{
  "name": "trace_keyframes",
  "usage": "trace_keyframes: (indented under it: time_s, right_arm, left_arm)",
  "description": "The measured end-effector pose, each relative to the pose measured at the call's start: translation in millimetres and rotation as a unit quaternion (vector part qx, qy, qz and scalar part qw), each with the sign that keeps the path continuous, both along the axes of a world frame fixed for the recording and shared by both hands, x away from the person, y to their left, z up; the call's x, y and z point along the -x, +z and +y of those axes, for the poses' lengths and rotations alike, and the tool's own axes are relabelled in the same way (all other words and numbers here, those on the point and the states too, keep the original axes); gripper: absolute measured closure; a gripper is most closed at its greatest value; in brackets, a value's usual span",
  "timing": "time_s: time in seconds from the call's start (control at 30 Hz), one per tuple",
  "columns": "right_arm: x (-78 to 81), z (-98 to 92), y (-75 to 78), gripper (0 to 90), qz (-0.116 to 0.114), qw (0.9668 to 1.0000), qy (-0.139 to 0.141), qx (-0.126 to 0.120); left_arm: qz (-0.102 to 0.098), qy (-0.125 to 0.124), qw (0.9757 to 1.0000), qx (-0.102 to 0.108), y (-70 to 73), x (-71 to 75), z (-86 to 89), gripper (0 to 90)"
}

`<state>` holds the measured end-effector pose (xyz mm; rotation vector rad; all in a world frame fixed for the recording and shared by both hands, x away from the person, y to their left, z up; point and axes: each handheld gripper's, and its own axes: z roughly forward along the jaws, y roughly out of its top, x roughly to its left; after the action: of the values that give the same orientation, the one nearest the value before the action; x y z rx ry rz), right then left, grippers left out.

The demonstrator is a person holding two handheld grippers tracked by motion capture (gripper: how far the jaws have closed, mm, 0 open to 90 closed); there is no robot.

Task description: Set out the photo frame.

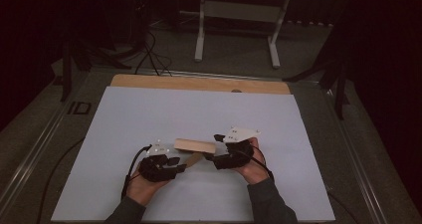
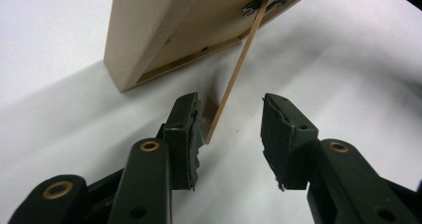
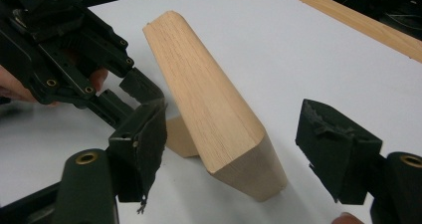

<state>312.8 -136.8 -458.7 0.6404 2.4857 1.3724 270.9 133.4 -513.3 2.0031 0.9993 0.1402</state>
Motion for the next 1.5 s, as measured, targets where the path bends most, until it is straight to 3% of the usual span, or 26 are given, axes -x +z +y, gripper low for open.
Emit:
trace_keyframes:
  time_s: [0.6, 1.17, 1.4, 1.5]
  right_arm:
    - [-1.0, -11.7, 10.0, 28.0, -0.006, 0.9994, -0.014, -0.031]
    - [-5.9, -22.3, 11.3, 34.2, -0.006, 0.9978, -0.044, -0.05]
    - [-9.6, -27.1, 7.8, 42.3, -0.004, 0.9958, -0.073, -0.055]
    - [-13.3, -30.2, 2.4, 51.2, 0.003, 0.9939, -0.091, -0.062]
  left_arm:
    - [-0.007, 0.003, 0.9999, 0.01, 4.8, 2.8, 1.6, 58.9]
    - [-0.047, 0.001, 0.9988, -0.017, 11.3, 7.3, -3.9, 60.2]
    - [-0.06, 0.006, 0.9979, -0.023, 12.0, 8.8, -6.4, 63.4]
    - [-0.07, 0.015, 0.9969, -0.032, 11.2, 8.1, -6.2, 66.3]
